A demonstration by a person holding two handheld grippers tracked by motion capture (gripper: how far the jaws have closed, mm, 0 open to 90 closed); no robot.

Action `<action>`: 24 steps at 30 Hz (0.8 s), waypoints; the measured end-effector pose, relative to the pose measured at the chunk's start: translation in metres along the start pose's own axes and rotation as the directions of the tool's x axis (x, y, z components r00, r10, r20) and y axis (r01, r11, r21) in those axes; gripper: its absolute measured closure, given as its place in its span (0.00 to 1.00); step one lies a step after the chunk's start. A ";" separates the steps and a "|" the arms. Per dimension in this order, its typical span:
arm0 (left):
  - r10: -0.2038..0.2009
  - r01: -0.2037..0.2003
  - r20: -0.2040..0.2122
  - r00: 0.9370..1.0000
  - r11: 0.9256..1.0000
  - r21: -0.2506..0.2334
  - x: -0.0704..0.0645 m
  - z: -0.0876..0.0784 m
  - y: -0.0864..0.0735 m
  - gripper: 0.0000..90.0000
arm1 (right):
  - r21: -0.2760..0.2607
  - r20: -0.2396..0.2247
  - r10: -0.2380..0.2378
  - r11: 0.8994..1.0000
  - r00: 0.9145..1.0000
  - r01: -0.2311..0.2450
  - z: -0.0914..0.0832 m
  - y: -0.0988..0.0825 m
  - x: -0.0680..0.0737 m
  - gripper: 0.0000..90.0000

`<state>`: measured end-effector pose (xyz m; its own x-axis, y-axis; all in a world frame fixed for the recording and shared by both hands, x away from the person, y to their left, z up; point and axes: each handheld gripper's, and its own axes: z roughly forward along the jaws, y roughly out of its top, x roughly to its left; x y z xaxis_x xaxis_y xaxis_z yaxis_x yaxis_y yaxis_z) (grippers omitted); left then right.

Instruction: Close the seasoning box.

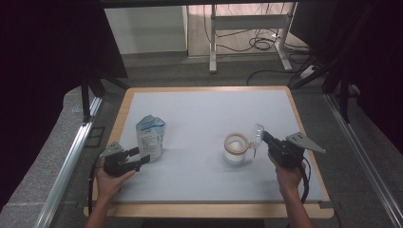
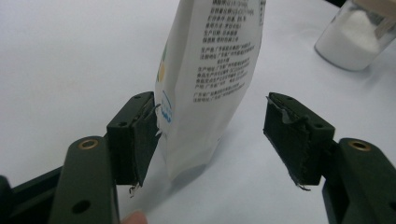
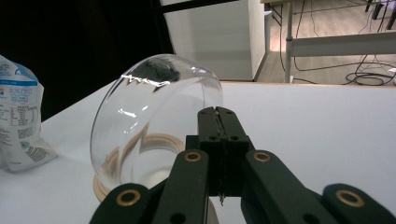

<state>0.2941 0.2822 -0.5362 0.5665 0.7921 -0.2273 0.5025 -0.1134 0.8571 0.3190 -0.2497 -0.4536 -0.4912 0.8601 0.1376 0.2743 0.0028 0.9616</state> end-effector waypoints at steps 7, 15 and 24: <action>0.001 -0.001 0.006 1.000 1.000 0.005 0.001 0.001 -0.001 0.39 | 0.000 0.000 -0.004 1.000 1.000 0.004 0.000 0.000 -0.001 1.00; 0.002 -0.002 0.008 1.000 1.000 0.013 -0.001 0.003 -0.003 0.39 | 0.007 -0.010 -0.009 1.000 1.000 0.009 0.003 0.001 0.003 1.00; -0.002 0.001 0.012 1.000 1.000 0.013 0.000 0.003 -0.003 0.38 | 0.043 -0.050 -0.042 0.998 0.998 0.044 0.018 0.006 0.017 1.00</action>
<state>0.2945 0.2811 -0.5401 0.5733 0.7852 -0.2340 0.5118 -0.1202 0.8507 0.3273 -0.2255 -0.4498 -0.5427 0.8329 0.1083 0.2874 0.0630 0.9557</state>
